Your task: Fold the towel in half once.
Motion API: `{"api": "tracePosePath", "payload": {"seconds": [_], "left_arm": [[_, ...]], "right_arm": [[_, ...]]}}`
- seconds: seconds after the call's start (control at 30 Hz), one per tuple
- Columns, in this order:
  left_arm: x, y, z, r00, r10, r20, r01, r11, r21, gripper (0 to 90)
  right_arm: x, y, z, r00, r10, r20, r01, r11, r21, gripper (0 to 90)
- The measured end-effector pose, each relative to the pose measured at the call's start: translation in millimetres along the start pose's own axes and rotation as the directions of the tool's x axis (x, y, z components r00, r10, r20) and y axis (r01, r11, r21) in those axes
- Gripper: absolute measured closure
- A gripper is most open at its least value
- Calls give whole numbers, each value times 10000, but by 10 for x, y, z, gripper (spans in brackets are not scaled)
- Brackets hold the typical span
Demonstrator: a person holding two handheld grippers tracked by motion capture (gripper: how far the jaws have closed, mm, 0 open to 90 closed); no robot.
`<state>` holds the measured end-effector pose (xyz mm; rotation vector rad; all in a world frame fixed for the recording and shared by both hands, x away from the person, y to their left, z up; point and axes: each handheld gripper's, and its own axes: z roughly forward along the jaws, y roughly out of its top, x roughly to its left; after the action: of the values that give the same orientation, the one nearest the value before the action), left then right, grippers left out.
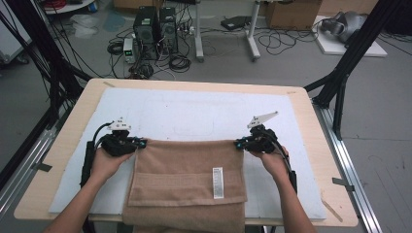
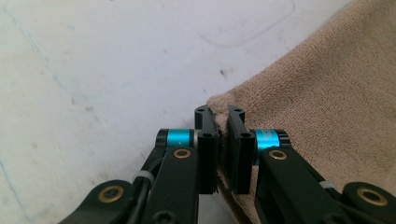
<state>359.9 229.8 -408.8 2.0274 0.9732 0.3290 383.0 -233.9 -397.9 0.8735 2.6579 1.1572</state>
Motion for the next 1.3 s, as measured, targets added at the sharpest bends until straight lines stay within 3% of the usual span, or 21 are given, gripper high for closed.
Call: {"api": "tracePosePath", "payload": {"seconds": [0.23, 0.5, 0.63, 0.67, 0.7, 0.73, 0.77, 0.8, 0.97, 1.13, 1.17, 1.23, 1.3], "left_arm": [[127, 336, 59, 9995, -206, -247, 197, 9993, -331, 843], [253, 812, 50, 9970, 4, -778, -45, 9986, -526, 844], [338, 1086, 3, 9951, -126, -976, 13, 9933, -1151, 843], [351, 1148, 7, 9936, -71, -1130, -74, 9919, -1271, 837], [351, 1167, 20, 9902, -40, -1399, -142, 9916, -1289, 797], [367, 1170, 46, 9856, -118, -1687, -75, 9936, -1129, 710], [395, 1148, 61, 9884, -221, -1505, 70, 9950, -998, 649], [412, 1113, 74, 9893, -300, -1429, 174, 9959, -885, 632], [417, 879, 77, 9938, -369, -1052, 282, 9962, -828, 602], [316, 661, 6, 9975, -207, -676, 142, 9953, -956, 575], [284, 623, -7, 9980, -126, -621, 69, 9958, -915, 569], [224, 547, -29, 9984, 104, -558, -150, 9965, -827, 551], [173, 480, -46, 9984, 249, -517, -281, 9976, -632, 545]], "right_arm": [[-162, 247, -107, 9989, -50, 464, 54, 10000, -75, 842], [-357, 551, -241, 9945, 87, 1046, -41, 9990, -438, 844], [-463, 751, -345, 9898, 141, 1420, -25, 9967, -810, 844], [-490, 802, -371, 9879, 123, 1545, 24, 9956, -942, 829], [-526, 855, -383, 9842, 197, 1758, -14, 9946, -1039, 746], [-557, 877, -380, 9804, 318, 1944, -120, 9947, -1024, 652], [-604, 881, -381, 9798, 542, 1927, -318, 9926, -1174, 639], [-620, 865, -382, 9796, 742, 1869, -519, 9912, -1217, 621], [-587, 747, -322, 9839, 883, 1557, -760, 9936, -831, 567], [-437, 624, -249, 9902, 806, 1145, -720, 9944, -778, 535], [-383, 598, -227, 9917, 632, 1124, -550, 9957, -745, 532], [-308, 569, -198, 9936, 733, 862, -680, 9957, -634, 503], [-212, 536, -179, 9952, 464, 862, -404, 9967, -702, 511]]}}
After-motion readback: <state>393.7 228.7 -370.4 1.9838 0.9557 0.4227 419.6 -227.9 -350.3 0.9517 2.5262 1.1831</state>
